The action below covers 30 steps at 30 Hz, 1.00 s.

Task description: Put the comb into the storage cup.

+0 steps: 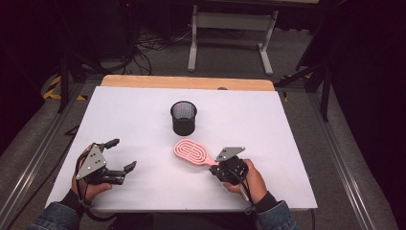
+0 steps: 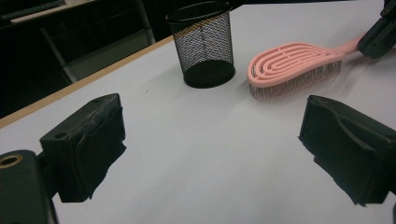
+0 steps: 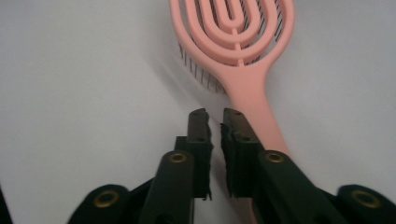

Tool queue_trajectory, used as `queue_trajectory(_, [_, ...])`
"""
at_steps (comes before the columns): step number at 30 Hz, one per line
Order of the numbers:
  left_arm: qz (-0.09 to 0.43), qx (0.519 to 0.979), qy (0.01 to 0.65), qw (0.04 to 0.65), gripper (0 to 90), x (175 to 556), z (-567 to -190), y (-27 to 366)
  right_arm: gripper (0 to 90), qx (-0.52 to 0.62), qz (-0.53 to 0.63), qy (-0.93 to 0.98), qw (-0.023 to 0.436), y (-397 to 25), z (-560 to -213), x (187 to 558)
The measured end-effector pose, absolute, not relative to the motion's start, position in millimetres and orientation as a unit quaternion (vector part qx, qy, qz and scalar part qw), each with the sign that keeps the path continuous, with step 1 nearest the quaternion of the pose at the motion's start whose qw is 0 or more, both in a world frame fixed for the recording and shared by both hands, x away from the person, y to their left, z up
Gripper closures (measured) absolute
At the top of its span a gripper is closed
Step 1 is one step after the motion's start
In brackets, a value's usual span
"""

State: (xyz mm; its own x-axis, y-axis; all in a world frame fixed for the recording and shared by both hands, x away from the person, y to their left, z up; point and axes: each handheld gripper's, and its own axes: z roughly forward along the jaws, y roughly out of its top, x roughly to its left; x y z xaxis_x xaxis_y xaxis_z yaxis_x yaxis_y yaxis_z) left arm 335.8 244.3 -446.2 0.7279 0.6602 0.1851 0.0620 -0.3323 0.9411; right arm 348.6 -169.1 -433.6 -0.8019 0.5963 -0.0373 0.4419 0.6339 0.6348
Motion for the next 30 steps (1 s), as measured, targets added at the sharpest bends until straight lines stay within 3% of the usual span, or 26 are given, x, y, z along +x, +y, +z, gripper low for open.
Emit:
queue_trajectory(3, [0.283, 0.764, 0.237, 0.529, 7.8, 336, -447, 244, 71.8, 0.279, 0.328, 0.893, 0.126, -169, -429, 348])
queue_trajectory(4, [0.282, 0.765, 0.238, 0.528, 7.8, 336, -447, 244, 62.4, 0.285, 0.332, 0.889, 0.131, -169, -424, 348])
queue_trajectory(7, [0.283, 0.765, 0.235, 0.529, 7.8, 336, -446, 244, 56.9, 0.283, 0.330, 0.890, 0.135, -169, -421, 349])
queue_trajectory(13, [0.282, 0.766, 0.235, 0.528, 7.8, 336, -446, 244, 28.9, 0.286, 0.278, 0.906, 0.139, -162, -415, 362])
queue_trajectory(18, [0.283, 0.769, 0.232, 0.525, 7.8, 336, -447, 245, 12.1, 0.288, 0.224, 0.922, 0.127, -149, -420, 378])
queue_trajectory(27, [0.277, 0.771, 0.233, 0.524, 7.7, 337, -448, 244, 9.4, 0.287, 0.181, 0.936, 0.091, -136, -436, 395])
queue_trajectory(30, [0.276, 0.771, 0.233, 0.524, 7.8, 337, -448, 244, 18.3, 0.276, 0.178, 0.941, 0.077, -134, -437, 397])
